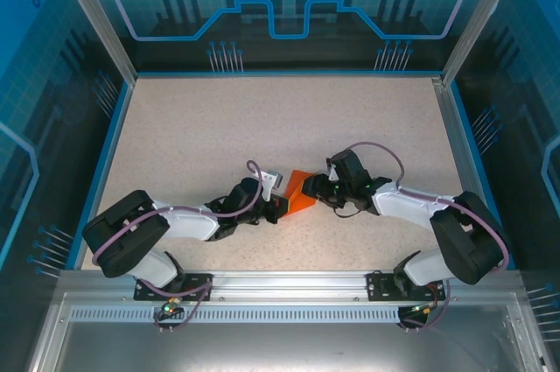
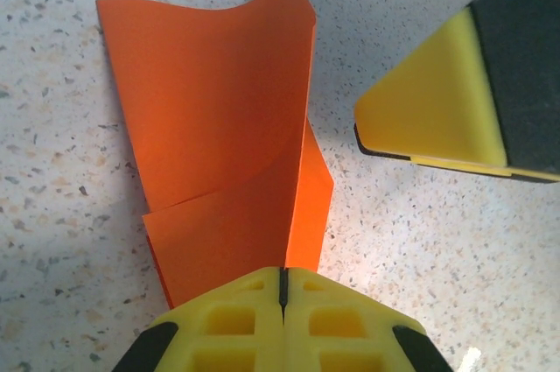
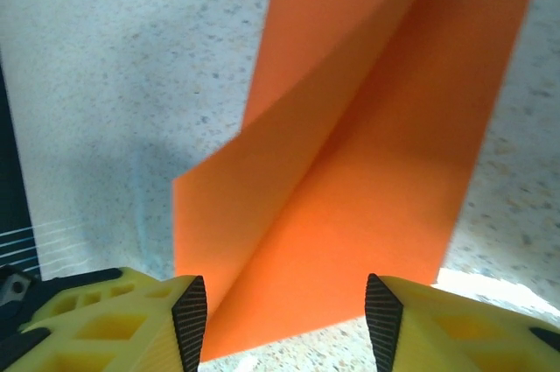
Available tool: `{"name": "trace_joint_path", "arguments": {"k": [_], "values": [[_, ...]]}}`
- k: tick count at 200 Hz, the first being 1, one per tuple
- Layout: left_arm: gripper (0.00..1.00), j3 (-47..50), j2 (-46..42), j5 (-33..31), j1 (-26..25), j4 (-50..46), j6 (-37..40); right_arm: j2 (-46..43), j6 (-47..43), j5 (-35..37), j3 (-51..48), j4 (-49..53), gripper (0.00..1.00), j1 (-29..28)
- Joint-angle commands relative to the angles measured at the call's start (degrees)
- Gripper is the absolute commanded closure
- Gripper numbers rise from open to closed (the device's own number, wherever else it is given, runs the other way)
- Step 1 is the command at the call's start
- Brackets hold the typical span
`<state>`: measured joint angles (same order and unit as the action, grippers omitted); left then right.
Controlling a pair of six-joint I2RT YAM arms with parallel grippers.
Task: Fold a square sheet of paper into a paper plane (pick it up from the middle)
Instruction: Fourth fold the wing at the center of the table.
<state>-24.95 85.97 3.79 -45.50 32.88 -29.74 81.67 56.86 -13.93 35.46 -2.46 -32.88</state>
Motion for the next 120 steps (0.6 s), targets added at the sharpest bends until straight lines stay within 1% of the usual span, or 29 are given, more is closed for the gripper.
{"name": "trace_joint_path", "arguments": {"k": [1, 56, 87, 120], "values": [[1.00, 0.29, -1.60, 1.59, -0.40, -0.14, -7.11, 1.74, -1.90, -3.21, -0.29, -5.87, 0.47, 0.63], [1.00, -0.18, -0.83, 1.48, -0.13, -1.20, -15.67, 5.19, -0.80, -4.99, -0.54, -9.56, 0.51, 0.70], [1.00, 0.03, 1.09, 3.36, 1.16, -0.15, -19.70, 6.74, -0.52, -5.63, -0.05, -10.30, 0.52, 0.72], [1.00, -0.35, 1.61, 4.20, 1.72, -1.14, -20.95, 7.79, -0.34, -5.60, 0.31, -9.59, 0.52, 0.72]]}}
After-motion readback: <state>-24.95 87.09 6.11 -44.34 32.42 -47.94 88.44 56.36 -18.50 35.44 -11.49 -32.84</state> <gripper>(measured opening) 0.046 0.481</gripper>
